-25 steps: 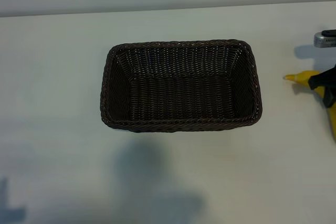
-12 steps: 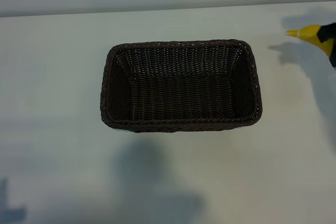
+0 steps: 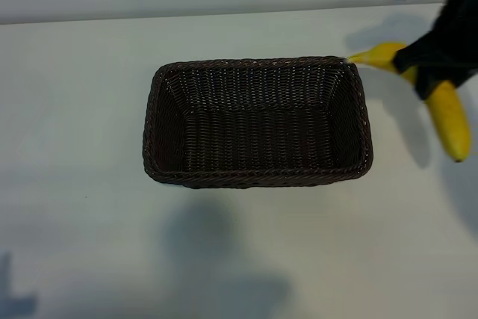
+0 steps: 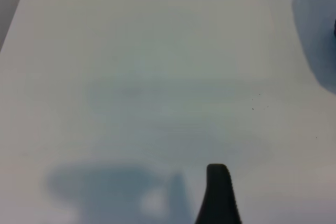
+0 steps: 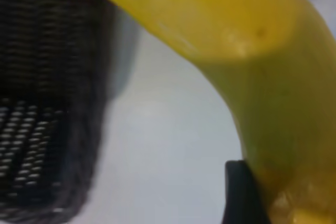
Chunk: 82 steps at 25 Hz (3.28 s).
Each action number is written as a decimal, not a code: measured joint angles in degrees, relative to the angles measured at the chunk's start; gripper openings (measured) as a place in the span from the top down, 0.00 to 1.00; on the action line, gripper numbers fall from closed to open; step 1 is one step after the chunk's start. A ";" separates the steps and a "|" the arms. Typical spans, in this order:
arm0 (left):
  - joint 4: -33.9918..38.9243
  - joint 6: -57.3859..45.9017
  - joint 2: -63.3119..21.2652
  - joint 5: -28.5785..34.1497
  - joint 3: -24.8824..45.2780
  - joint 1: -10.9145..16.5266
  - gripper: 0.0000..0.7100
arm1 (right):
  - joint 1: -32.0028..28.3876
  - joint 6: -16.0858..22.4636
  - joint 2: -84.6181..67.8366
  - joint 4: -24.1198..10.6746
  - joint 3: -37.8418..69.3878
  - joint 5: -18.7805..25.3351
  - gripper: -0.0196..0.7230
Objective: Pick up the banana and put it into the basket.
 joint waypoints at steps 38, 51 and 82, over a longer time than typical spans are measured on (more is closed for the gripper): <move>0.00 0.08 0.00 0.00 0.00 0.00 0.20 | 23.98 -16.39 7.14 -1.06 0.00 -30.45 0.41; 0.00 0.08 0.00 0.00 0.00 0.00 0.20 | 23.98 -16.80 10.89 -1.08 -0.03 -30.96 0.41; 0.00 -0.03 0.00 0.00 0.00 0.00 0.20 | 17.20 -0.41 8.24 -6.91 -10.25 -16.02 0.19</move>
